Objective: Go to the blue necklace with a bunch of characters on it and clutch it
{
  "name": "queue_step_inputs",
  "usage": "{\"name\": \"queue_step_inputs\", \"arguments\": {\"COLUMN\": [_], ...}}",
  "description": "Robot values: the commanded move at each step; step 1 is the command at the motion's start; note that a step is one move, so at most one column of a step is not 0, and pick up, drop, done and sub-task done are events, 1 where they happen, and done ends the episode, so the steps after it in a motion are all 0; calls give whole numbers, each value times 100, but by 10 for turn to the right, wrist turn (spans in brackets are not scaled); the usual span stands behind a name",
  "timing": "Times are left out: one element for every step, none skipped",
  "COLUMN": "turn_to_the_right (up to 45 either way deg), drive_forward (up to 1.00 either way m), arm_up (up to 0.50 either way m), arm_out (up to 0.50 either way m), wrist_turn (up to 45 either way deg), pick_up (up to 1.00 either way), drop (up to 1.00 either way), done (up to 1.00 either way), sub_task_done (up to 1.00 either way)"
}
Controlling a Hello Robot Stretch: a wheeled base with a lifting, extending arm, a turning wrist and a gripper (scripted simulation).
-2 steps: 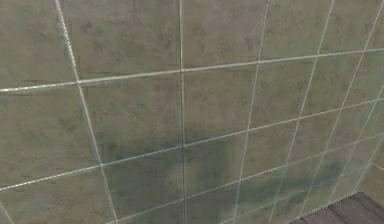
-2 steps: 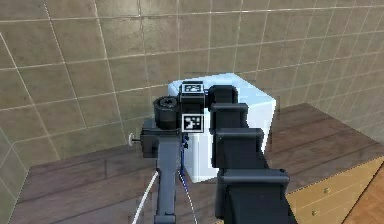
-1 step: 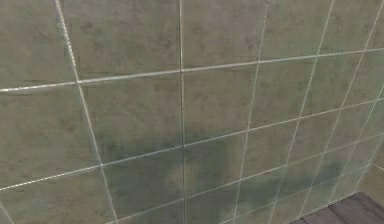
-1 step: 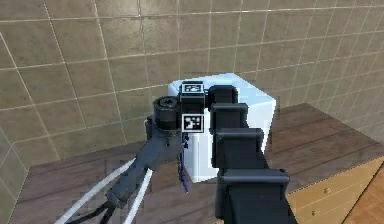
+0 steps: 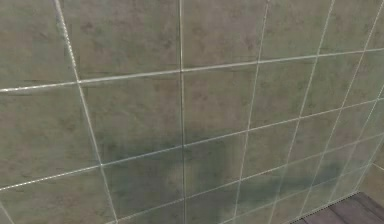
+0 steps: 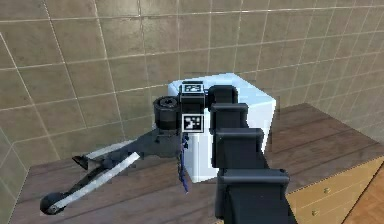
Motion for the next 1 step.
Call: {"name": "queue_step_inputs", "arguments": {"turn_to_the_right": [0], "drive_forward": [0], "arm_up": [0], "arm_out": [0], "wrist_turn": [450], "pick_up": [0], "drop": [0], "done": [0], "sub_task_done": [0]}}
